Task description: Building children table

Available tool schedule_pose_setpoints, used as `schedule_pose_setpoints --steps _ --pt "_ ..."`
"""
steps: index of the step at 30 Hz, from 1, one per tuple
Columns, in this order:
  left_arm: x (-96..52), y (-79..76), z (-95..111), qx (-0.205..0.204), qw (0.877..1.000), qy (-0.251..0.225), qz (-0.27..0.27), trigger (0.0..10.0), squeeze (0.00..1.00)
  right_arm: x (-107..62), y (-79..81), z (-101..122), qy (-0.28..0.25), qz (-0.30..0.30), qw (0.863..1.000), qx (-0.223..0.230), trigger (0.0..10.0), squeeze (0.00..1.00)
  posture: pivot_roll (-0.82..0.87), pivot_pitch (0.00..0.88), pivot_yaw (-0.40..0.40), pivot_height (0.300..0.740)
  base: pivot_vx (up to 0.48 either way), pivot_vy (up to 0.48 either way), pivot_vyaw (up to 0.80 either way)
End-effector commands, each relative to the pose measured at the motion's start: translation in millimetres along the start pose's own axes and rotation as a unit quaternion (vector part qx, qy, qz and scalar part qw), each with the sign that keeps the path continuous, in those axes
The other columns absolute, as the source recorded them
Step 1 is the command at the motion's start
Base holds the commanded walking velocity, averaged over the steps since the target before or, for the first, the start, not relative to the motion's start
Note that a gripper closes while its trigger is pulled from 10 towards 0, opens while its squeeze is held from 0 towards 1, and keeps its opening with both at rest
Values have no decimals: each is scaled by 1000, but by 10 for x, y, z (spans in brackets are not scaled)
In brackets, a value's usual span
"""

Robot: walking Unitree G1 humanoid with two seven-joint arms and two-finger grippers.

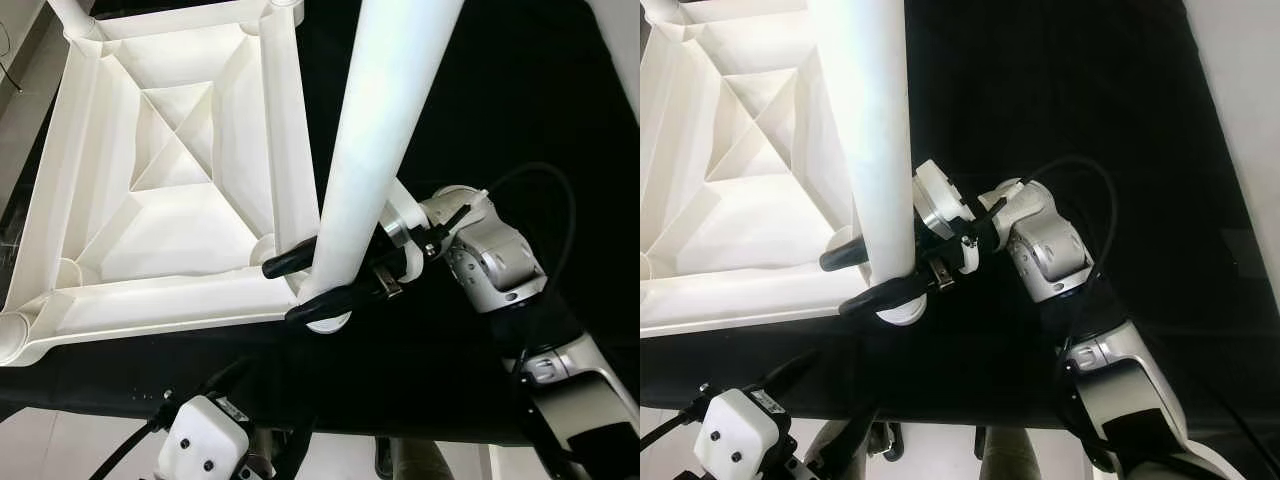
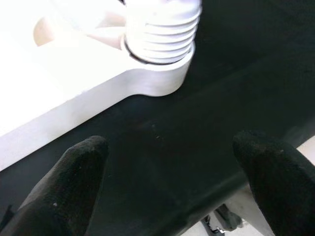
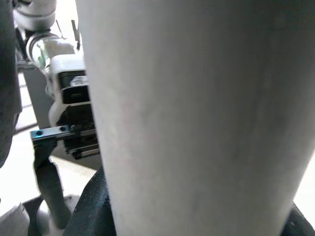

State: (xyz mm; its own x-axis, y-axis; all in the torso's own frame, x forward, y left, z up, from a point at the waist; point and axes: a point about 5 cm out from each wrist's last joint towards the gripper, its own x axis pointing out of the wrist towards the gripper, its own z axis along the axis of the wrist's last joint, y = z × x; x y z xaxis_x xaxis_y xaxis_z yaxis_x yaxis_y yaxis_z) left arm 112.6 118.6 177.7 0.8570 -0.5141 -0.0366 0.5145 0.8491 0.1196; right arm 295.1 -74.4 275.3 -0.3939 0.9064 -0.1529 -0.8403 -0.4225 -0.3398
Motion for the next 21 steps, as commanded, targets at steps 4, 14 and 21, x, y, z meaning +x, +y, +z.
schedule_pose_setpoints --steps 4,14,21 --pt "-1 -3 -38 -5 1000 4 1 10000 0 63 45 -49 9 31 999 2 10000 0 85 414 44 740 0 0 0" --pt "16 2 -49 -4 1000 1 5 10000 0 162 16 -166 3 -74 997 17 10000 0 94 407 35 740 0 0 0" --pt "31 -3 -62 -5 1000 0 6 10000 0 217 36 -227 4 -188 981 40 10000 0 97 399 26 740 0 0 0"
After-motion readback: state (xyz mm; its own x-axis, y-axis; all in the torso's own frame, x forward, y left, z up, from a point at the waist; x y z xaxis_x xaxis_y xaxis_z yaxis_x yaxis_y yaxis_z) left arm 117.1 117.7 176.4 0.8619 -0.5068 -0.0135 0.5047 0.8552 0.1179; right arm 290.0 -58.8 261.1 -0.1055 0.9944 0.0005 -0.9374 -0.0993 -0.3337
